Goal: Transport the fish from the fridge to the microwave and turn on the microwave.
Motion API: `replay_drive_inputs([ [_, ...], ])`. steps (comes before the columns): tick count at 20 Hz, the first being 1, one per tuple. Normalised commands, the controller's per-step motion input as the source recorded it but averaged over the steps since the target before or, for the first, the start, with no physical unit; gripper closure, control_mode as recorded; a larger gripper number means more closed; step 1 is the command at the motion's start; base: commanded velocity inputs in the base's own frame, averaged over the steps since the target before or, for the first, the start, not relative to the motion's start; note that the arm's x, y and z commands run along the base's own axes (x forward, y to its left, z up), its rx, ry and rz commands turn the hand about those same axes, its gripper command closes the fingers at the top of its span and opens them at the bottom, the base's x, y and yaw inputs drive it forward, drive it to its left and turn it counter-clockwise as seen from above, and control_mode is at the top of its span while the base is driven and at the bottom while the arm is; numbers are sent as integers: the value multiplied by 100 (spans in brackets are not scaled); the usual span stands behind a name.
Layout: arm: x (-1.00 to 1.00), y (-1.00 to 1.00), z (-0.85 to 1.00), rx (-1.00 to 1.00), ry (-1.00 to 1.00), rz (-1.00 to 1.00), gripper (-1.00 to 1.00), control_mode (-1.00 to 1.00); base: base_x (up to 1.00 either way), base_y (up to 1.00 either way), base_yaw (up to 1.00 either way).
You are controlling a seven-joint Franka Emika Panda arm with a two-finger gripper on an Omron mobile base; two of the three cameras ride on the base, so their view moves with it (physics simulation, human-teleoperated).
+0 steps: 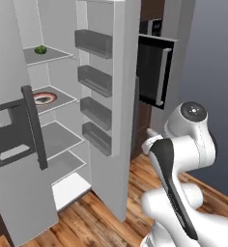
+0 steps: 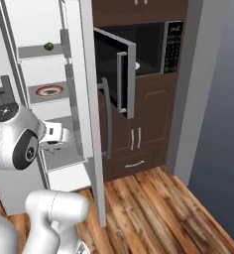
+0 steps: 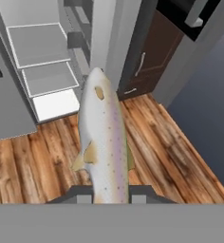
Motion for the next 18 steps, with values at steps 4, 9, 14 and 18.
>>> replay_drive_inputs([
  [4, 0, 0, 0, 0, 0, 0, 100, 100, -1, -42, -8],
  [9, 0, 0, 0, 0, 0, 0, 100, 100, 4, -57, -1],
  [14, 0, 0, 0, 0, 0, 0, 100, 100, 8, -62, -1],
  [18, 0, 0, 0, 0, 0, 0, 100, 100, 11, -63, 0],
])
